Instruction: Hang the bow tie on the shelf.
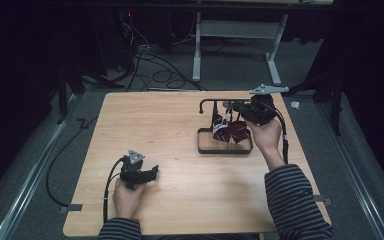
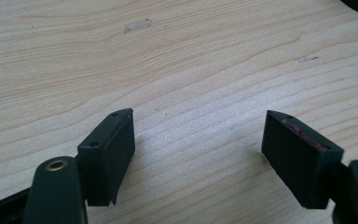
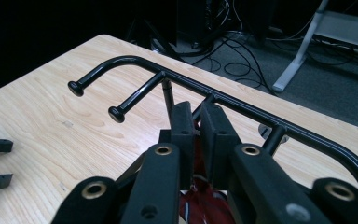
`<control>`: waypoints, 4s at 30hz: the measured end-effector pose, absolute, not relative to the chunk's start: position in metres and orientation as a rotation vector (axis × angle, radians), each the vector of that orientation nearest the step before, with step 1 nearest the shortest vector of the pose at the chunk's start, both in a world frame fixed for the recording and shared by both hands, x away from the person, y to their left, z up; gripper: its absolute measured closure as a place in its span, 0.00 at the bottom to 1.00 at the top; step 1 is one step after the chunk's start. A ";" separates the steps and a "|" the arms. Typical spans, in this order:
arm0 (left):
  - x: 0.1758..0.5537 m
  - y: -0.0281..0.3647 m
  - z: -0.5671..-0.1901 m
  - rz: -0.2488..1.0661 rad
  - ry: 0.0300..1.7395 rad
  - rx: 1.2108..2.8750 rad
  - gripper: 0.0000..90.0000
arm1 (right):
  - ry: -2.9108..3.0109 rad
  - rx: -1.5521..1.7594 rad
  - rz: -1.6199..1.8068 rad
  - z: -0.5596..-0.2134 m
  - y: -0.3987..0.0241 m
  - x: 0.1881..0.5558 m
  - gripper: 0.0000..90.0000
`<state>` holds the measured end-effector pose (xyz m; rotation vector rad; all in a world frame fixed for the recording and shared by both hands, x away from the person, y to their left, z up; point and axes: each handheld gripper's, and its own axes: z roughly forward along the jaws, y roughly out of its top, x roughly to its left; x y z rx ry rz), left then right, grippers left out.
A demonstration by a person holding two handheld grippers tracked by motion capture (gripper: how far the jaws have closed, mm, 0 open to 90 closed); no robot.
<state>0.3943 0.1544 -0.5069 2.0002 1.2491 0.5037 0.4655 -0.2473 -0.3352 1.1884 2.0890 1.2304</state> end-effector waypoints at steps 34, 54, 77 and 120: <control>0.394 0.154 -0.507 0.510 1.248 2.000 0.29 | 2.092 1.175 1.279 -0.337 -0.272 0.431 0.77; 0.394 0.154 -0.507 0.512 1.248 2.006 0.29 | 2.082 1.200 1.289 -0.348 -0.290 0.412 0.76; 0.394 0.153 -0.507 0.515 1.247 2.006 0.29 | 2.081 1.220 1.303 -0.366 -0.302 0.393 0.75; 0.394 0.153 -0.507 0.519 1.247 2.008 0.29 | 2.132 1.372 1.312 -0.438 -0.308 0.369 0.75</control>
